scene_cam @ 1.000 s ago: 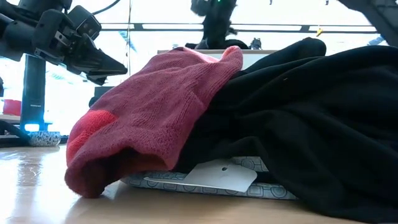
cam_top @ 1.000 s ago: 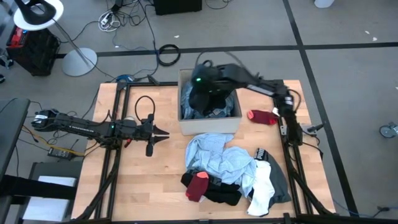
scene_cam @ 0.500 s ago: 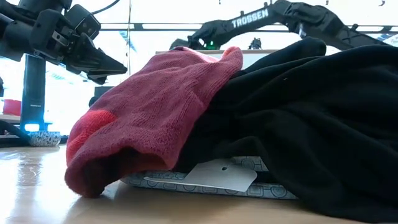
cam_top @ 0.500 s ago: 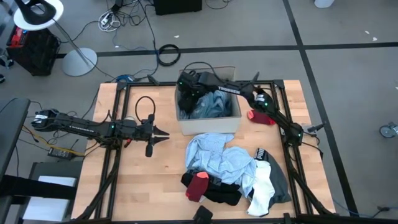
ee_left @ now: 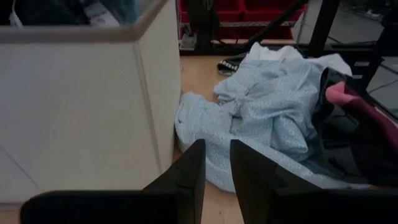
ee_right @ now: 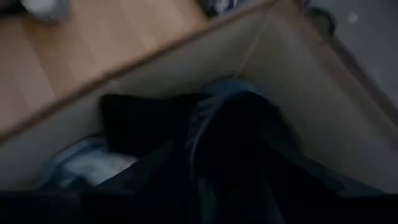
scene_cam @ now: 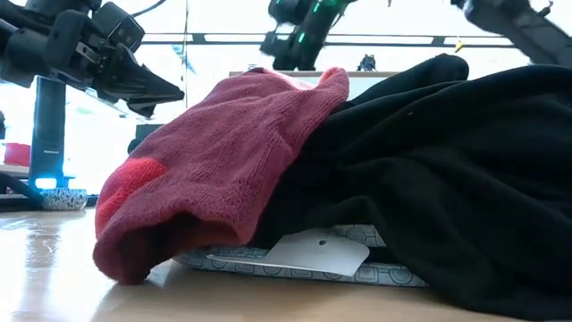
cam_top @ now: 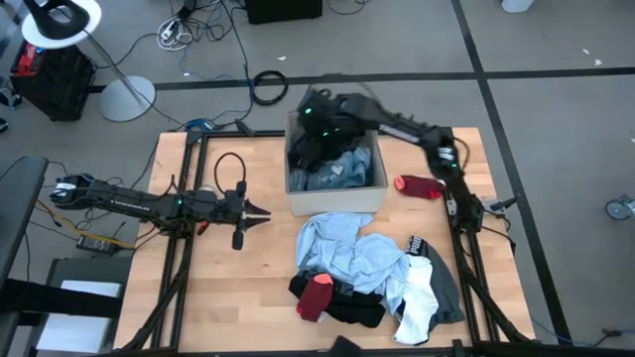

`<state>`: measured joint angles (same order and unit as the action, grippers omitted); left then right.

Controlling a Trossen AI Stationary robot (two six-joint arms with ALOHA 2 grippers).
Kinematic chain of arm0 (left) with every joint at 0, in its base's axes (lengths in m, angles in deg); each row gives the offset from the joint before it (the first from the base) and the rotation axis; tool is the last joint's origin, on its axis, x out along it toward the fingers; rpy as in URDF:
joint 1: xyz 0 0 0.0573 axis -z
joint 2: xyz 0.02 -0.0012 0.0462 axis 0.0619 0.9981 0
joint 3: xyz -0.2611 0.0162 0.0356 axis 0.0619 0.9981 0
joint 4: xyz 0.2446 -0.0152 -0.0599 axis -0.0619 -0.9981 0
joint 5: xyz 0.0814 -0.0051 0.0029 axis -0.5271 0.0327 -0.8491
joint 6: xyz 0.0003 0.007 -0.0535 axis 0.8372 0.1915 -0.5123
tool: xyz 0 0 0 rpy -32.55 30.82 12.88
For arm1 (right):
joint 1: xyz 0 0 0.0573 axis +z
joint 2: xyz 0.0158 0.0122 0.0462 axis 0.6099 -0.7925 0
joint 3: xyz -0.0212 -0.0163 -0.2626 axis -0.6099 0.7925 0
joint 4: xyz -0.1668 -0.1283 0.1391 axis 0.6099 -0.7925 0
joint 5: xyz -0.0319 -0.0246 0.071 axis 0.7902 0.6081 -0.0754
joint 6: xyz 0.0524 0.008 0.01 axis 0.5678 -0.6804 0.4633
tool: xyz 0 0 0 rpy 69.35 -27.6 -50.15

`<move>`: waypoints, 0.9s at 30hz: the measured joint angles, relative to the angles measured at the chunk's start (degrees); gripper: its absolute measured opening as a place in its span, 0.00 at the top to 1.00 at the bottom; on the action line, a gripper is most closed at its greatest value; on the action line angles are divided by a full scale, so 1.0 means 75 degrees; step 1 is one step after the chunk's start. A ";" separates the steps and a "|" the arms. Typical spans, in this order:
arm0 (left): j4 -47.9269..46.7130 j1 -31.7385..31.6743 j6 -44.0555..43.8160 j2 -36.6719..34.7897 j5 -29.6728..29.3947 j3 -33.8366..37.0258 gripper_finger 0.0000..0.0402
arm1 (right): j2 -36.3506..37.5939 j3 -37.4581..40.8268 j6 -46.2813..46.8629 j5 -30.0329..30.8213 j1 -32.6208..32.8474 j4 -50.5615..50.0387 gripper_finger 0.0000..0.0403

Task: Sort clothes
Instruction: Put the top black underwear into the white laundry bin, then put the top red sock into the white laundry bin

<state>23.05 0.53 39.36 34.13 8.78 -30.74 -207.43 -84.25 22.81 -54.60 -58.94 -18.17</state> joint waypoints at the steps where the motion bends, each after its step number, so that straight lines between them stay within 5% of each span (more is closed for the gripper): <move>1: 0.0031 0.0000 0.0006 -0.0002 0.0000 0.0000 0.80 | 0.0285 0.0003 -0.0035 0.0085 0.0011 -0.0085 0.41; 11: 0.0003 0.0000 0.0009 0.0000 -0.0001 0.0000 0.80 | 0.3105 -0.0003 0.0095 0.1365 0.0308 -0.1477 0.41; 15: 0.0005 0.0000 0.0012 0.0000 -0.0003 0.0000 0.80 | 0.4099 0.0488 0.0619 0.2520 0.0766 -0.2332 0.41; 22: 0.0177 0.0000 0.0162 0.0000 -0.0003 0.0000 0.80 | 0.6548 0.4323 0.2511 0.4440 0.1962 -0.1843 0.41; 27: 0.0173 0.0000 0.0160 0.0000 -0.0003 0.0000 0.80 | 0.8448 0.7809 0.4495 0.4715 0.2457 -0.0854 0.42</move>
<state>24.35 0.53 40.56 34.13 8.76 -30.74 -144.07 -25.68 56.52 -19.23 -40.51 -24.57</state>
